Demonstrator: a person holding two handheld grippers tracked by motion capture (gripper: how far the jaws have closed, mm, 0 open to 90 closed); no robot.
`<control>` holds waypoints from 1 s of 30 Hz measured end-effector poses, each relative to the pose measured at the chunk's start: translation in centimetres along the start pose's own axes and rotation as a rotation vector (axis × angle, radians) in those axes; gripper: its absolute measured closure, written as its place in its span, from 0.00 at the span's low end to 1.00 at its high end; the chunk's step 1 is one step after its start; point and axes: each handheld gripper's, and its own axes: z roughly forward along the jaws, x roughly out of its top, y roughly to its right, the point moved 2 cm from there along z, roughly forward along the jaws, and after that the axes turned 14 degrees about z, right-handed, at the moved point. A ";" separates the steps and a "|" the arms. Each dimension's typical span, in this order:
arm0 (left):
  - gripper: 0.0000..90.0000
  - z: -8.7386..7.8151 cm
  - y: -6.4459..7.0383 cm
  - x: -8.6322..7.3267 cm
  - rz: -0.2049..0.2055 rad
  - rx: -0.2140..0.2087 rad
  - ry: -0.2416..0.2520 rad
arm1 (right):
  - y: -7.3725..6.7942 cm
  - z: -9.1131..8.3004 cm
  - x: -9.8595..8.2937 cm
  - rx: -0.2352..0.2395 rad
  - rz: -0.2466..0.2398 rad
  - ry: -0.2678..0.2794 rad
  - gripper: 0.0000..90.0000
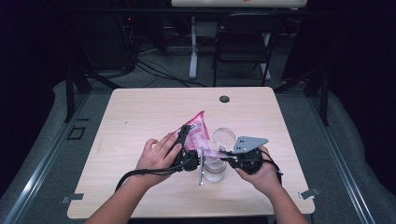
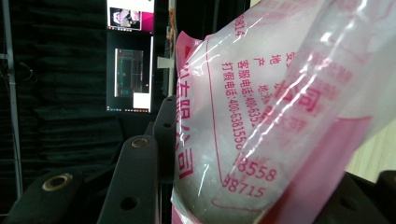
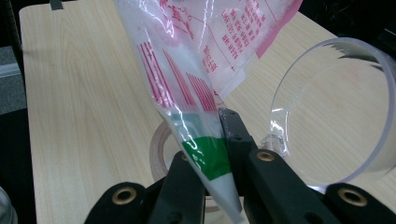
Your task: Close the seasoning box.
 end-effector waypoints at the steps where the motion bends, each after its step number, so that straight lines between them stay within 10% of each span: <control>1: 0.68 0.0 0.1 0.0 -0.007 -0.004 0.000 | 0.0 0.0 0.0 -0.002 -0.001 -0.002 0.98; 30: 0.69 -0.2 -0.1 0.2 0.005 -0.001 -0.003 | 0.1 0.0 -0.1 -0.002 -0.002 -0.007 0.98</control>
